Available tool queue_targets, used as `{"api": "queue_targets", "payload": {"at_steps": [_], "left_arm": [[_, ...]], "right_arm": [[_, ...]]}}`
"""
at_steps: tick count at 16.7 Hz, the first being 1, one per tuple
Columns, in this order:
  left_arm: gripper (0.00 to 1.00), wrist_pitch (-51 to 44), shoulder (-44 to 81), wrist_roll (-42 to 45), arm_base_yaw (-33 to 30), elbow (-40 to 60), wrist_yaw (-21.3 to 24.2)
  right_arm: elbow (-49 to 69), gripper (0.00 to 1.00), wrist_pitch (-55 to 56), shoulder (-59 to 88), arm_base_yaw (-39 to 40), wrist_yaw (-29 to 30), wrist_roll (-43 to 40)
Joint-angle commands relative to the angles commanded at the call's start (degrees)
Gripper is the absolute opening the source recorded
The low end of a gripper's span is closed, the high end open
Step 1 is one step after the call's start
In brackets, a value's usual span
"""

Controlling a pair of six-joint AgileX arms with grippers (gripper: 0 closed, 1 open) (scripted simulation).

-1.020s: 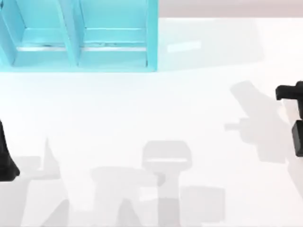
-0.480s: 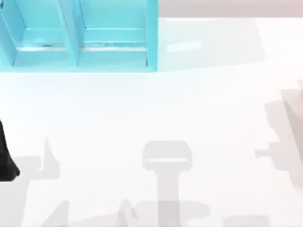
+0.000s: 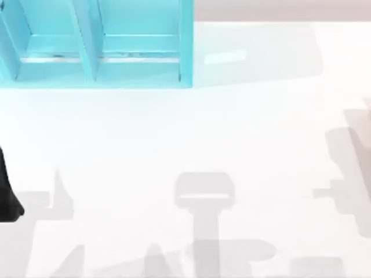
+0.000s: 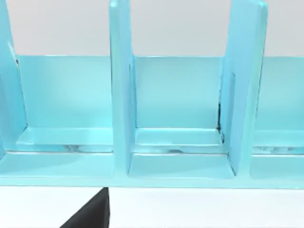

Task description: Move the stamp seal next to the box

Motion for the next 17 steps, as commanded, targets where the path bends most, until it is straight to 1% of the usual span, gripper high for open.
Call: {"api": "queue_targets", "payload": {"at_steps": [4, 9, 17], "left_arm": [[1.00, 0.00, 0.00, 0.00, 0.00, 0.00, 0.00], [1.00, 0.00, 0.00, 0.00, 0.00, 0.00, 0.00], [1.00, 0.00, 0.00, 0.00, 0.00, 0.00, 0.00]], "right_arm": [[-7.58, 0.00, 7.93, 0.16, 0.03, 0.03, 0.02], [-8.37, 0.00, 8.79, 0.35, 0.09, -0.05, 0.06], [-8.37, 0.60, 8.79, 0.35, 0.09, -0.05, 0.06]]}}
